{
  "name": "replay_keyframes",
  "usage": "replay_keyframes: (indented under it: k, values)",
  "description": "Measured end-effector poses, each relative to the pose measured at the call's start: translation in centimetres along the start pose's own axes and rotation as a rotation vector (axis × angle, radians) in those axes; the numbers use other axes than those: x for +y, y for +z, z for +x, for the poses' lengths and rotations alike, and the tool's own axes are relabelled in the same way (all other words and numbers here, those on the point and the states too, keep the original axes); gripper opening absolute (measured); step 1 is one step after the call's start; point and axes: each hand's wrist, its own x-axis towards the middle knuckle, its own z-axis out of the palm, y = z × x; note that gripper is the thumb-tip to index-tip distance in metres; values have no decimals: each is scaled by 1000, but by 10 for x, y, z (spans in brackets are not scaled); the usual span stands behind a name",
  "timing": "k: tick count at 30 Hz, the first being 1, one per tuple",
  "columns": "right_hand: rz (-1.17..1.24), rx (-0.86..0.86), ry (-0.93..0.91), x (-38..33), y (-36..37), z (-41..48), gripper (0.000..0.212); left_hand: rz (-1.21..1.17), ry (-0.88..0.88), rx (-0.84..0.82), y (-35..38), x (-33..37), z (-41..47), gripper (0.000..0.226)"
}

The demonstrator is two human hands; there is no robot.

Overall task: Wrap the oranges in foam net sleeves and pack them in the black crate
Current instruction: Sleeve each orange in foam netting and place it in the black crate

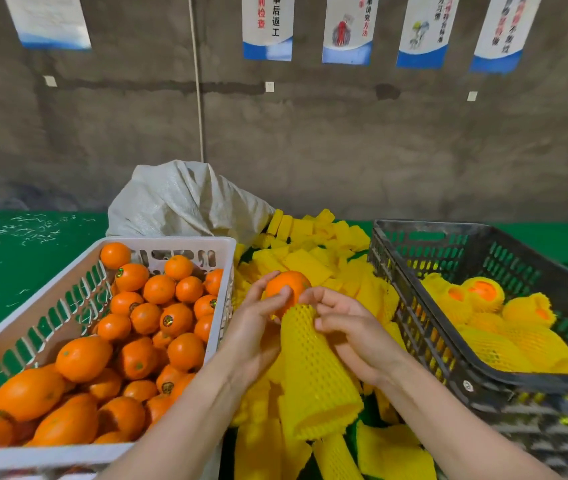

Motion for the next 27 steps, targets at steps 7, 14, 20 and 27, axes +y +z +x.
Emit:
replay_keyframes:
  k: [7,14,20,27]
  values:
    - [-411,144,-119,16,0,-20,39,70,30,81,6,-28,-17,52]
    - [-764,458,-457,19,-13,-33,43,218,92,34,7,-39,-28,42]
    - [-706,486,-474,12,-23,-29,43,244,22,-126,10,-49,-36,99]
    - [-704,485,-374,21,-17,-34,13,394,149,-89,-1,-44,-37,61]
